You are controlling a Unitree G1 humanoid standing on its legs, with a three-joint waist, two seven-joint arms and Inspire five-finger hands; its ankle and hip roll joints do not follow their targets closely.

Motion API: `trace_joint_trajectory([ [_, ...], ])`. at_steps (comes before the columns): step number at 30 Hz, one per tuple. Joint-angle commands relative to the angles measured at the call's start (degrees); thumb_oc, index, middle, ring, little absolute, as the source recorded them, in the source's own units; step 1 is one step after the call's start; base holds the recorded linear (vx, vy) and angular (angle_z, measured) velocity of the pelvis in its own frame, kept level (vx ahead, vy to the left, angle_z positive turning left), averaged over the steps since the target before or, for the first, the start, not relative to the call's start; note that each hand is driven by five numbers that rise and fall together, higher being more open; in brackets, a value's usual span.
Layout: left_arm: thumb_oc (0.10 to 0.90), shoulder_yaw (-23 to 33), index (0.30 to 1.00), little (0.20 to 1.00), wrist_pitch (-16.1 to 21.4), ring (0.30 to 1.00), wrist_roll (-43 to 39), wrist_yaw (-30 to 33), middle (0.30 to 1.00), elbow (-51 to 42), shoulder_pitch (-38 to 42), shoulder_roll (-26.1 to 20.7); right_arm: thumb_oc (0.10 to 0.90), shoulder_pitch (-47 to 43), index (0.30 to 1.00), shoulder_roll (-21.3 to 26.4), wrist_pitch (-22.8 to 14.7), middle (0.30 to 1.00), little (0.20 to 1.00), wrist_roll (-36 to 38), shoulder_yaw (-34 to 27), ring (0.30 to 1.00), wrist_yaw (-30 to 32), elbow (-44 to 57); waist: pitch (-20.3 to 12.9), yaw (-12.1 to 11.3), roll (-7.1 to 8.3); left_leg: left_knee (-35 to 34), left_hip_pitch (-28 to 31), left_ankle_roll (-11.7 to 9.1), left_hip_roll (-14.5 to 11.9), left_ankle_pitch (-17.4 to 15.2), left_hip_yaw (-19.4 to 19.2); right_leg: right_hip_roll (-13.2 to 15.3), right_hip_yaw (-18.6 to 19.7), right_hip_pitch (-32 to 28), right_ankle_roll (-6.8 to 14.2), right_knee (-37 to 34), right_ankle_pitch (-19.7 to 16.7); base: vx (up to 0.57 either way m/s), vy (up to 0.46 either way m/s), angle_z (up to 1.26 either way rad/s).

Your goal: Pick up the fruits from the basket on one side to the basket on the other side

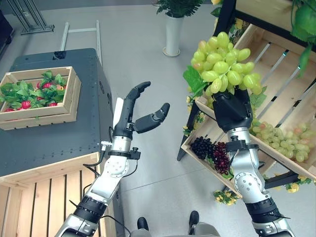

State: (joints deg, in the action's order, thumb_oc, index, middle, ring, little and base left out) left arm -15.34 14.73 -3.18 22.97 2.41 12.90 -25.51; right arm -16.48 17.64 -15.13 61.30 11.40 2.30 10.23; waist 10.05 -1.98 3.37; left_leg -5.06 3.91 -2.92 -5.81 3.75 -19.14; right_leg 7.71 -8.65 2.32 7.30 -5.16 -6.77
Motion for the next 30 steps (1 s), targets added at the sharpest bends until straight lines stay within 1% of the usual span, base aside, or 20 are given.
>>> trace_joint_trajectory([
  [1, 0.800, -0.47, 0.900, 0.900, 6.55, 0.900, -0.23, 2.06, 0.900, -0.93, 9.18, 1.17, 0.400, -9.42, 0.300, -0.43, -6.59, 0.300, 0.300, 2.85, -7.04, 0.300, -3.84, 4.93, -6.62, 1.70, 0.03, 1.14, -1.39, 0.11, 0.81, -3.71, 9.26, -1.67, 1.74, -4.04, -0.05, 0.16, 2.41, -0.02, -0.138, -0.25],
  [3, 0.800, -0.26, 0.900, 0.900, 6.21, 0.900, -0.58, 3.00, 0.900, -0.77, 8.71, 1.06, 0.400, -9.79, 0.300, 0.69, -5.92, 0.300, 0.300, 4.48, -8.06, 0.300, -3.98, 4.47, -7.26, 1.62, 0.06, 0.40, -1.23, -0.10, 1.17, -3.24, 11.40, -2.70, 3.11, -3.76, -0.85, 0.16, 2.71, -0.01, -0.117, -0.36],
  [5, 0.800, 0.14, 0.900, 0.900, 6.54, 0.900, -1.07, 2.85, 0.900, -0.55, 8.17, 1.01, 0.400, -9.60, 0.300, 1.15, -5.86, 0.300, 0.300, 4.93, -8.55, 0.300, -4.33, 4.72, -7.62, 1.69, -0.11, 0.06, -1.12, -0.23, 1.09, -3.17, 11.93, -3.04, 3.41, -3.78, -1.14, 0.16, 2.92, 0.01, -0.045, -0.52],
  [6, 0.800, 0.52, 0.900, 0.900, 7.01, 0.900, -1.21, 2.38, 0.900, -0.61, 7.41, 0.90, 0.400, -9.14, 0.300, 1.65, -6.22, 0.300, 0.300, 4.73, -9.47, 0.300, -4.18, 5.27, -8.11, 2.05, -0.38, 0.06, -1.15, -0.56, 0.55, -3.19, 11.64, -3.17, 3.05, -3.91, -1.48, 0.16, 3.16, 0.01, -0.021, -0.40],
  [10, 0.800, 0.36, 0.900, 0.900, 7.77, 0.900, -1.43, 2.37, 0.900, -0.73, 6.91, 0.77, 0.400, -8.27, 0.300, 1.43, -7.01, 0.300, 0.300, 2.89, -10.86, 0.300, -3.20, 5.90, -8.52, 2.61, -0.88, 0.06, -1.12, -1.07, -0.14, -3.16, 10.76, -2.95, 2.10, -4.14, -1.58, 0.16, 3.36, 0.00, -0.005, -0.06],
  [12, 0.800, 0.48, 0.900, 0.900, 7.58, 0.900, -1.59, 1.73, 0.900, -1.26, 6.42, 0.62, 0.400, -7.77, 0.300, 1.51, -7.20, 0.300, 0.300, 0.14, -11.93, 0.300, -1.15, 5.95, -8.65, 3.12, -1.16, 0.06, -0.54, -1.43, -0.86, -3.19, 9.11, -2.56, 1.20, -4.46, -1.61, 0.16, 3.45, 0.05, 0.010, 0.07],
  [13, 0.800, 0.43, 0.900, 0.900, 7.43, 0.900, -1.69, 1.59, 0.900, -1.33, 6.34, 0.58, 0.400, -7.66, 0.300, 1.59, -7.21, 0.300, 0.300, -0.56, -12.10, 0.300, -0.65, 5.88, -8.68, 3.19, -1.24, 0.06, -0.23, -1.51, -0.94, -3.63, 9.02, -2.54, 1.08, -4.77, -1.50, 0.16, 3.81, 0.07, 0.009, 0.07],
  [16, 0.800, 0.19, 0.900, 0.900, 7.27, 0.900, -1.79, 1.76, 0.900, -1.59, 5.65, -0.02, 0.400, -7.42, 0.300, 2.38, -7.45, 0.300, 0.300, -3.74, -13.60, 0.300, 3.49, 3.69, -8.75, 3.29, -1.45, 0.06, 0.29, -1.57, -1.12, -3.95, 8.69, -2.28, 0.88, -5.11, -1.43, 0.16, 4.00, 0.07, 0.006, 0.05],
  [18, 0.800, 0.48, 0.900, 0.900, 7.14, 0.900, -2.05, 1.54, 0.900, -1.69, 5.24, -0.33, 0.400, -7.39, 0.300, 2.77, -6.97, 0.300, 0.300, -4.06, -14.36, 0.300, 4.64, 2.46, -8.84, 3.16, -1.43, 0.06, 0.28, -1.50, -1.13, -3.72, 8.73, -2.11, 0.94, -5.05, -1.48, 0.16, 3.79, 0.04, -0.005, 0.04],
  [21, 0.800, 0.60, 0.900, 0.900, 7.13, 0.900, -3.17, 0.98, 0.900, -1.47, 4.66, -1.18, 0.400, -7.52, 0.300, 3.97, -5.37, 0.300, 0.300, -5.35, -15.30, 0.300, 7.21, -1.20, -9.13, 2.88, -1.42, 0.06, 0.60, -1.47, -1.18, -3.96, 9.19, -1.70, 1.00, -5.29, -1.27, 0.16, 3.80, 0.05, -0.008, 0.02],
  [23, 0.800, 0.59, 0.900, 0.900, 7.20, 0.900, -3.60, 0.62, 0.900, -1.34, 4.56, -1.53, 0.400, -7.59, 0.300, 4.54, -4.13, 0.300, 0.300, -4.98, -15.77, 0.300, 7.78, -3.35, -9.17, 2.76, -1.37, 0.06, 0.71, -1.46, -1.21, -4.07, 9.52, -1.53, 1.09, -5.38, -1.13, 0.16, 3.76, 0.08, -0.018, 0.08],
  [24, 0.800, 0.56, 0.900, 0.900, 7.35, 0.900, -3.91, 0.12, 0.900, -1.28, 4.50, -1.92, 0.400, -7.63, 0.300, 5.96, -2.50, 0.300, 0.300, -6.91, -16.14, 0.300, 9.46, -6.27, -9.27, 2.51, -1.32, 0.06, 0.81, -1.44, -1.19, -4.11, 10.04, -1.26, 1.06, -5.44, -1.01, 0.16, 3.64, 0.09, -0.022, 0.09],
  [25, 0.800, 0.43, 0.900, 0.900, 7.19, 0.900, -4.00, 0.12, 0.900, -1.28, 4.72, -1.99, 0.400, -7.97, 0.300, 6.61, -1.55, 0.300, 0.300, -7.08, -16.10, 0.300, 9.82, -7.95, -9.33, 2.41, -1.30, 0.06, 0.85, -1.43, -1.20, -4.14, 10.18, -1.17, 1.09, -5.44, -0.96, 0.16, 3.62, 0.08, -0.018, 0.05],
  [26, 0.800, 0.30, 0.900, 0.900, 7.15, 0.900, -4.10, 0.16, 0.900, -1.26, 4.89, -2.08, 0.400, -8.14, 0.300, 7.02, -1.31, 0.300, 0.300, -7.85, -16.06, 0.300, 10.24, -9.18, -9.35, 2.35, -1.27, 0.06, 0.85, -1.44, -1.17, -4.18, 10.27, -1.16, 1.13, -5.45, -0.93, 0.16, 3.61, 0.05, -0.009, 0.04],
  [27, 0.800, 0.11, 0.900, 0.900, 7.16, 0.900, -4.28, 0.27, 0.900, -1.16, 5.14, -2.27, 0.400, -8.50, 0.300, 7.84, -0.73, 0.300, 0.300, -10.23, -15.94, 0.300, 10.76, -11.25, -9.37, 2.26, -1.25, 0.06, 0.85, -1.45, -1.11, -4.23, 10.44, -1.17, 1.16, -5.46, -0.87, 0.16, 3.60, 0.05, -0.008, 0.03],
  [28, 0.800, -0.09, 0.900, 0.900, 7.12, 0.900, -4.42, 0.39, 0.900, -1.00, 5.39, -2.49, 0.400, -8.99, 0.300, 8.99, 0.55, 0.300, 0.300, -11.13, -15.60, 0.300, 11.51, -13.77, -9.39, 2.15, -1.22, 0.06, 0.88, -1.44, -1.03, -4.20, 10.61, -1.14, 1.15, -5.49, -0.81, 0.16, 3.52, 0.04, -0.007, 0.02],
  [29, 0.800, -0.23, 0.900, 0.900, 7.07, 0.900, -4.46, 0.49, 0.900, -0.89, 5.58, -2.53, 0.400, -9.24, 0.300, 9.43, 1.06, 0.300, 0.300, -11.85, -15.35, 0.300, 12.15, -14.93, -9.37, 2.11, -1.19, 0.06, 0.91, -1.42, -1.01, -4.18, 10.63, -1.12, 1.15, -5.49, -0.79, 0.16, 3.46, 0.06, -0.014, 0.00],
  [30, 0.800, -0.53, 0.900, 0.900, 6.90, 0.900, -4.64, 0.77, 0.900, -0.60, 6.06, -2.80, 0.400, -10.22, 0.300, 11.61, 2.42, 0.300, 0.300, -13.73, -14.71, 0.300, 14.24, -20.16, -9.29, 1.87, -1.06, 0.06, 0.97, -1.44, -0.97, -4.13, 10.78, -1.05, 1.10, -5.53, -0.70, 0.16, 3.30, 0.05, -0.017, 0.00],
])
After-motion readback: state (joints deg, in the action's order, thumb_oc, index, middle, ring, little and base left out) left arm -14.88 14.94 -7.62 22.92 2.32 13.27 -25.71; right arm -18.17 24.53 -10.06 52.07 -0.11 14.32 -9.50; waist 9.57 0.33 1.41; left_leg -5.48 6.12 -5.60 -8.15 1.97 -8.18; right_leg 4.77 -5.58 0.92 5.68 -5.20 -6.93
